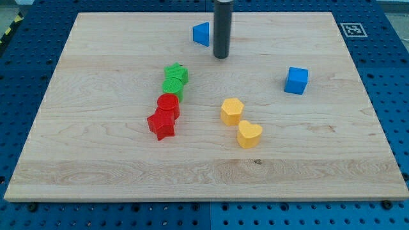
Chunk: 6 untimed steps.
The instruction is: Point your arm right to green star
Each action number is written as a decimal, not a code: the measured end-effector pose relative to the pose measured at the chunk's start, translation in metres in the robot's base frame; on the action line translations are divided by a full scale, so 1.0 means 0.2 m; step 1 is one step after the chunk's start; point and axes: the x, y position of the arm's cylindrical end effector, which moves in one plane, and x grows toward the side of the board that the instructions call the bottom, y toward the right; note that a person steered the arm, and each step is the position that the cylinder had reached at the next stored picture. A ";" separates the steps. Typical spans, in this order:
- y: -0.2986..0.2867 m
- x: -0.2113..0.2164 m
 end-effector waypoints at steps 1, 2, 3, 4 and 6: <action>-0.05 -0.19; -0.24 -0.26; -0.29 -0.27; -0.24 -0.10; -0.24 -0.01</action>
